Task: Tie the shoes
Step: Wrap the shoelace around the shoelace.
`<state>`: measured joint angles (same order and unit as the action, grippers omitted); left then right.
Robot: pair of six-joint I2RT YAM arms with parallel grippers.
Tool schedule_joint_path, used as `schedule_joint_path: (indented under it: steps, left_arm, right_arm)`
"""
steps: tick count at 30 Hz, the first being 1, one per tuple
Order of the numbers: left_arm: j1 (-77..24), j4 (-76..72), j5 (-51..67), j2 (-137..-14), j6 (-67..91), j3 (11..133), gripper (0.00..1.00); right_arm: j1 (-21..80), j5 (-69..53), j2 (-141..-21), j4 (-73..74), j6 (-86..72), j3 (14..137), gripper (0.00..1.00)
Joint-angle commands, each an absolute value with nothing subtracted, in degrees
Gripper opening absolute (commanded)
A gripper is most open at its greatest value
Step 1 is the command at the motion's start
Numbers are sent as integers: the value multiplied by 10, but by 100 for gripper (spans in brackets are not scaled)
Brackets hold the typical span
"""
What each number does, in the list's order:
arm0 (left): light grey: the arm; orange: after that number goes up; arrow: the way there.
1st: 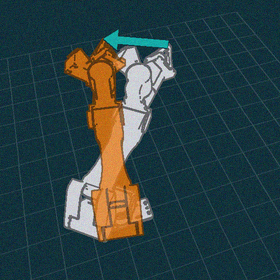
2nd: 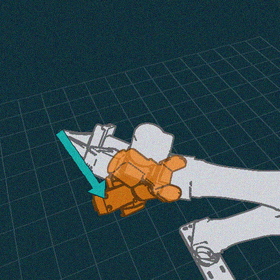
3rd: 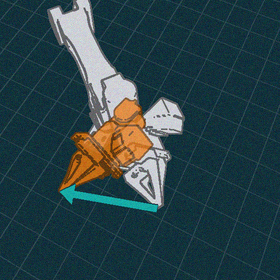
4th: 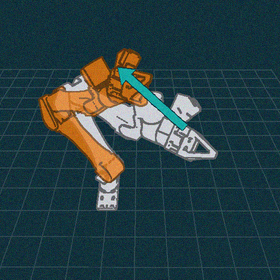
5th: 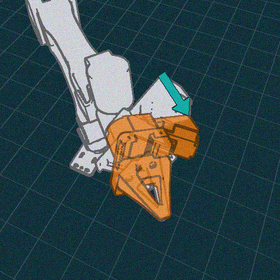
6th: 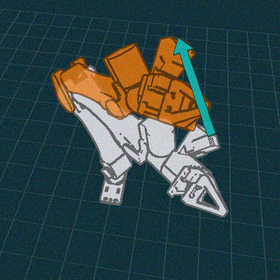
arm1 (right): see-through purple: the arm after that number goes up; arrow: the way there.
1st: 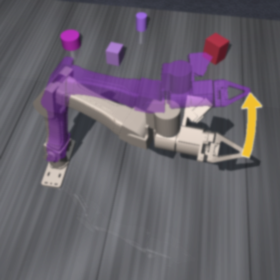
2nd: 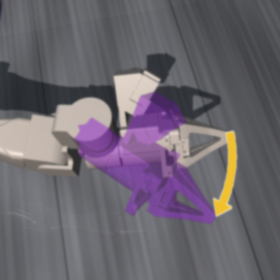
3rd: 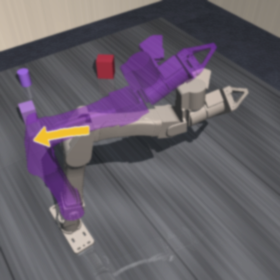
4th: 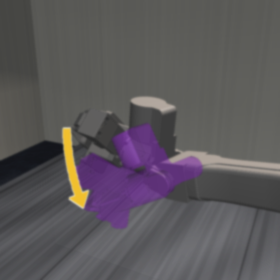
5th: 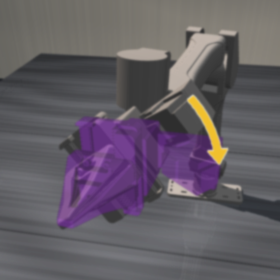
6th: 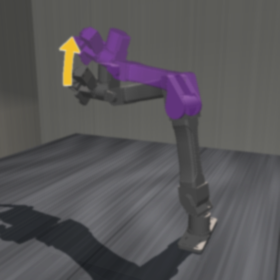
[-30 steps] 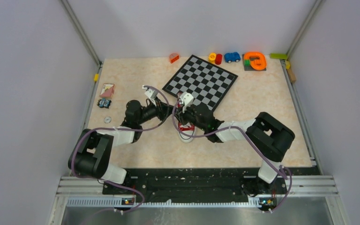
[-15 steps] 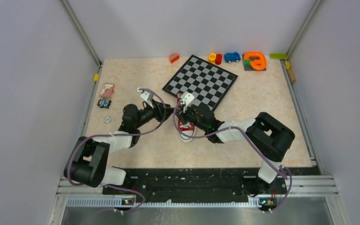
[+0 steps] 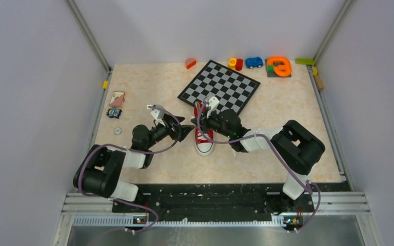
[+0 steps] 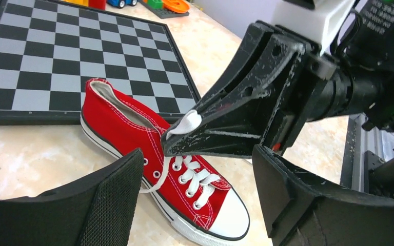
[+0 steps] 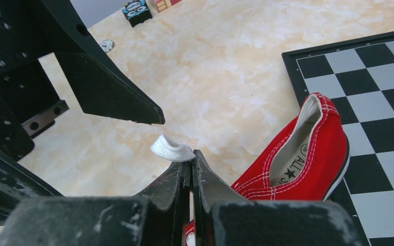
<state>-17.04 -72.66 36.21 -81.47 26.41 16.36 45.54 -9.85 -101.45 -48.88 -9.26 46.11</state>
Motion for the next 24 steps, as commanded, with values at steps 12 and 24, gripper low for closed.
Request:
schedule_joint_path:
  steps: [12,24]
  left_arm:
    - [-188,-885,388,-972,261,205,62]
    - [-213,-896,357,-1015,245,228,33]
  right_arm:
    - [422,-166,-1025,-474,-193,516,0]
    - [406,-157,-1039,-492,-248,511,0]
